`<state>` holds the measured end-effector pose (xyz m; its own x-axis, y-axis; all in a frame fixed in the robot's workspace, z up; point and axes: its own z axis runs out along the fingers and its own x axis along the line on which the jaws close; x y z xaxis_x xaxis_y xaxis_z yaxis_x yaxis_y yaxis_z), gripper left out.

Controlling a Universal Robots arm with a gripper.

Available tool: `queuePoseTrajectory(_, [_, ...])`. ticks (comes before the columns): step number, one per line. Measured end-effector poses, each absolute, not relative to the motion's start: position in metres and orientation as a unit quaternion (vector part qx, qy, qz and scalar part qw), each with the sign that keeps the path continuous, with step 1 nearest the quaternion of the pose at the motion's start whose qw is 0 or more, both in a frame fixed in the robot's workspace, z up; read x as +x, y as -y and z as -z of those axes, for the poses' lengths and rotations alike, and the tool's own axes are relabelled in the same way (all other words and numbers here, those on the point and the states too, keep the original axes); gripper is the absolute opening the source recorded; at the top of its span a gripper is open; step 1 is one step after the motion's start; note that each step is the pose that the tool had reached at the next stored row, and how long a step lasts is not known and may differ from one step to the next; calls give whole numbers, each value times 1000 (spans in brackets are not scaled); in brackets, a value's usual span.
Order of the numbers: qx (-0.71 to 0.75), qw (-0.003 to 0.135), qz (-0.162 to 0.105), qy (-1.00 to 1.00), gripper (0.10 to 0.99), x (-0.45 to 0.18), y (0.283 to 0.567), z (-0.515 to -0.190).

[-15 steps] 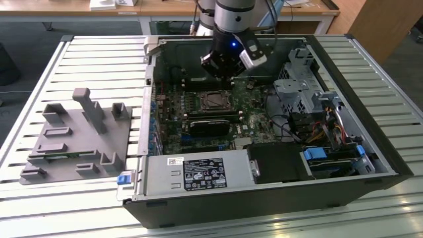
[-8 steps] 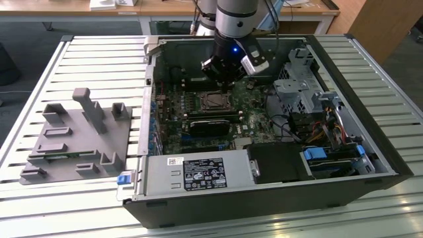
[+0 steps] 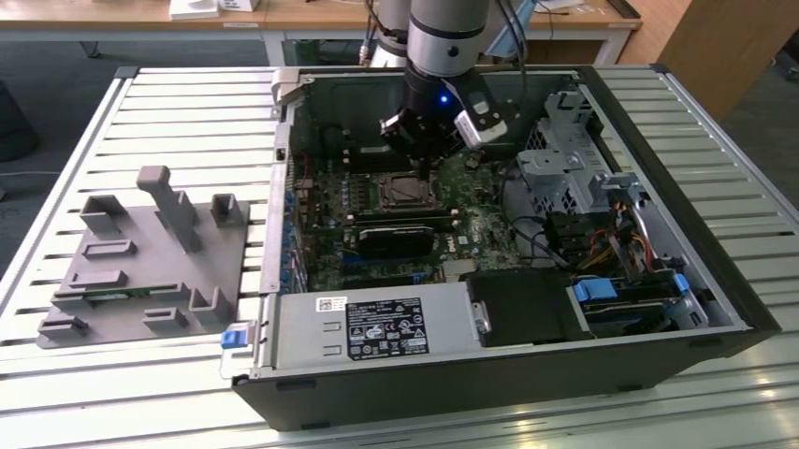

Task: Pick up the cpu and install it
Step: 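Install the second cpu locking lever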

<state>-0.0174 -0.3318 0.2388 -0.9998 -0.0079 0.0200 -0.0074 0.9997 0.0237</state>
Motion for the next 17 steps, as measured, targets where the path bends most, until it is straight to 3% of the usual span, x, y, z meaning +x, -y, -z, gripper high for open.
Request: queuePoseTrajectory(17, [3,10,14,1000,106,-28,359,-236])
